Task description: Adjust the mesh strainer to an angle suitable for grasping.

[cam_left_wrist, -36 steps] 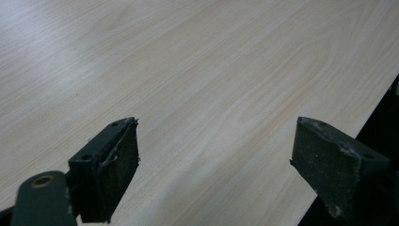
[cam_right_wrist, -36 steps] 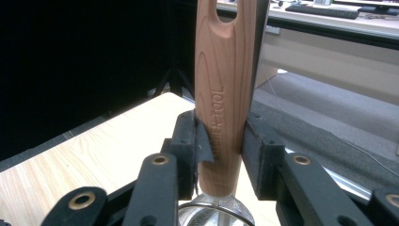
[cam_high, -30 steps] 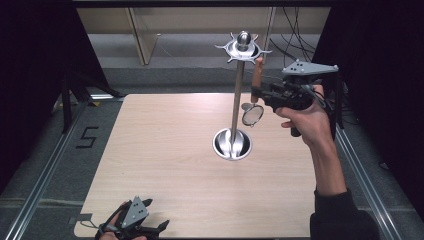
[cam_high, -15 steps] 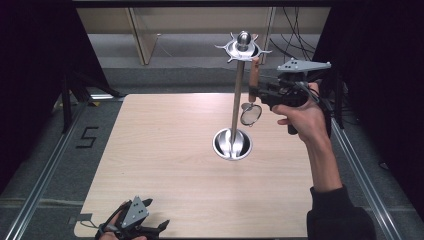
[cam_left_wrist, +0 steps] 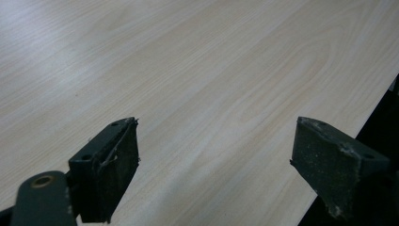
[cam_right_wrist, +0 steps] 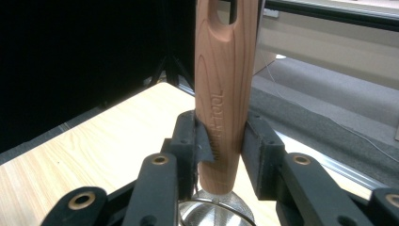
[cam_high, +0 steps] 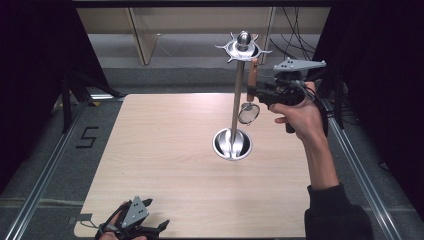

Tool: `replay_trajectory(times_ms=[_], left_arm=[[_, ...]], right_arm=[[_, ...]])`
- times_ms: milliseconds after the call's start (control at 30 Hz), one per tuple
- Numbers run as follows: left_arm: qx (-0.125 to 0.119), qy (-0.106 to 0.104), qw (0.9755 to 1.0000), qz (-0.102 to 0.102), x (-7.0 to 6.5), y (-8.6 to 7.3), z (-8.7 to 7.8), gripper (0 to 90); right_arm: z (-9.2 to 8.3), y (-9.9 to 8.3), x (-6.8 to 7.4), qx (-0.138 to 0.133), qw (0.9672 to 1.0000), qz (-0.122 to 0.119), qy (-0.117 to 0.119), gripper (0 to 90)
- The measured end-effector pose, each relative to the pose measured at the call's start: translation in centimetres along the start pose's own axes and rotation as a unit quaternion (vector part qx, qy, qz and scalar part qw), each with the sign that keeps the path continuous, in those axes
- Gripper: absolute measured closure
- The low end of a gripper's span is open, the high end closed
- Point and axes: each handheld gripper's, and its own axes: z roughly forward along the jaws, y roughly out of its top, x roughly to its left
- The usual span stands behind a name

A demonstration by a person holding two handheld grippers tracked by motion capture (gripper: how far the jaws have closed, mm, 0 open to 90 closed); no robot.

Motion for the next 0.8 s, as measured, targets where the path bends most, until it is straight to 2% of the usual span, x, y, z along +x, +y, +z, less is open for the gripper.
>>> replay_trajectory(times_ms=[33,67,100,133,167,200,233,267,300,333,367,400,467,500,533,567,700,733,767,800], left_arm=[[0.009,0.003,0.9999,0.004,0.1,0.0,-0.1,14.8],[0.005,0.003,1.0,0.004,0.1,0.0,0.0,14.8],[0.012,0.005,0.9998,0.016,0.3,0.0,-0.1,14.8],[-0.001,0.001,1.0,-0.006,-0.1,0.0,0.0,14.8],[0.001,0.0,1.0,-0.006,-0.1,0.0,0.0,14.7],[0.011,0.005,0.9999,0.008,0.1,0.0,-0.1,14.8],[0.006,0.005,0.9999,0.011,0.1,0.0,0.0,14.7],[0.008,0.006,0.9999,0.01,0.2,0.0,-0.1,14.8],[0.012,0.005,0.9995,0.028,0.4,0.1,-0.1,14.8],[0.007,0.003,1.0,0.002,0.1,0.0,-0.1,14.8],[0.007,0.005,0.9999,0.009,0.1,0.0,0.0,14.7],[0.007,0.005,0.9999,0.009,0.1,0.0,0.0,14.7],[0.007,0.006,0.9999,0.009,0.1,0.0,0.0,14.8],[0.007,0.004,0.9999,0.007,0.1,0.0,-0.1,14.7],[0.009,0.004,0.9999,0.005,0.1,0.0,-0.1,14.7],[0.009,0.007,0.9998,0.016,0.2,0.0,-0.1,14.7],[0.011,0.005,0.9999,0.008,0.1,0.0,-0.1,14.7],[0.006,0.006,0.9999,0.01,0.1,0.0,0.0,14.7],[0.012,0.007,0.9997,0.019,0.2,0.0,-0.1,14.8],[0.013,0.006,0.9998,0.017,0.2,0.0,-0.1,14.8]], right_arm=[[0.0,0.0,0.0,-0.001,1.0,0.001,0.003,68.9],[0.0,0.0,0.0,-0.001,1.0,0.0,0.004,68.9],[0.0,-0.1,0.0,-0.004,1.0,-0.001,0.006,68.8],[0.1,-0.1,0.0,-0.009,0.9999,0.002,0.004,68.8],[0.0,-0.2,0.0,-0.008,0.9999,0.005,0.006,68.6],[0.0,-0.2,0.0,-0.008,0.9999,0.005,0.007,68.2],[-0.1,-0.3,0.0,-0.008,0.9999,0.012,0.008,67.2],[-0.2,-0.3,-0.1,-0.008,0.9999,0.007,0.011,66.3],[-0.3,-0.4,-0.1,-0.009,0.9999,0.006,0.004,65.4],[-0.5,-0.4,0.0,-0.009,0.9998,0.013,0.007,64.3],[-0.6,-0.4,-0.1,-0.013,0.9999,0.005,0.008,62.6],[-0.7,-0.4,0.1,-0.012,0.9998,0.01,0.011,62.1],[-0.8,-0.4,0.1,-0.017,0.9998,0.005,0.009,60.6],[-1.1,-0.5,0.2,-0.024,0.9996,0.009,0.012,57.4],[-1.3,-0.6,0.4,-0.025,0.9996,0.011,0.006,57.1],[-1.5,-0.6,0.4,-0.023,0.9996,0.015,0.01,56.2],[-2.1,-1.2,0.7,-0.021,0.9997,-0.008,0.003,52.3],[-2.2,-1.4,0.7,-0.028,0.9994,-0.02,-0.003,51.0],[-2.3,-1.7,0.8,-0.028,0.9993,-0.026,-0.005,49.6],[-2.5,-2.0,0.9,-0.029,0.9992,-0.026,-0.009,47.9]])
